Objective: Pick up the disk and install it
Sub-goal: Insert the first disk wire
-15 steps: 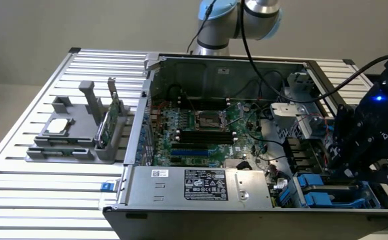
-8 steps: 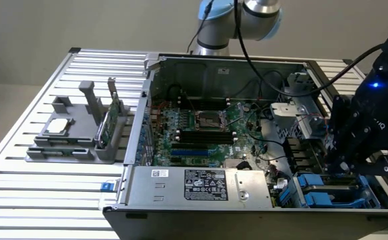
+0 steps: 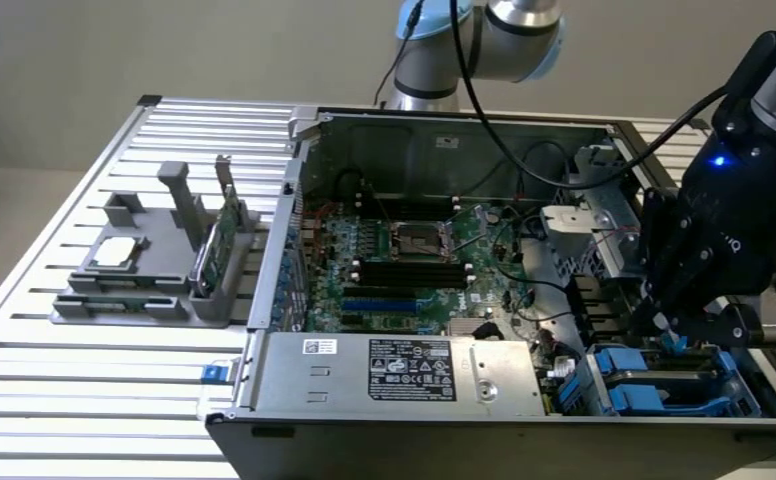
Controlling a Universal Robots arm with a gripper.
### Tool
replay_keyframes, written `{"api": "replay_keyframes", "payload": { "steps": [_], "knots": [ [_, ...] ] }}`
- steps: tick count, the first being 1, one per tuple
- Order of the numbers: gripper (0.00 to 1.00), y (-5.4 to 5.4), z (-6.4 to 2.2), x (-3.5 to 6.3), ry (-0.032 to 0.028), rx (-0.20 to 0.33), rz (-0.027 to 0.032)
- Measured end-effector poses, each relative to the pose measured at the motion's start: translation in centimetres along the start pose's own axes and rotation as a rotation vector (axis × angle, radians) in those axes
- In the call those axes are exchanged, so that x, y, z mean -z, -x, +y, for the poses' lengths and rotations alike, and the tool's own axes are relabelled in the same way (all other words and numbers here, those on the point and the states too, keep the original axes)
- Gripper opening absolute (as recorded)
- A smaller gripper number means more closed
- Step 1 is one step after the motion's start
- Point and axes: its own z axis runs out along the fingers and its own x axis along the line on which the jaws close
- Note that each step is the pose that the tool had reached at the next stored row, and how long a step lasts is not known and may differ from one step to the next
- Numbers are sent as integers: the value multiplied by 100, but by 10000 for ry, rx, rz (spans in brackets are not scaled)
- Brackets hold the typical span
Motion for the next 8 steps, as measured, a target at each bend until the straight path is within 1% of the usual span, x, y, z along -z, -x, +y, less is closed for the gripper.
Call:
{"api": "replay_keyframes", "payload": {
  "steps": [8],
  "knots": [
    [11,-1,0,1,0,0,2]
  ]
}}
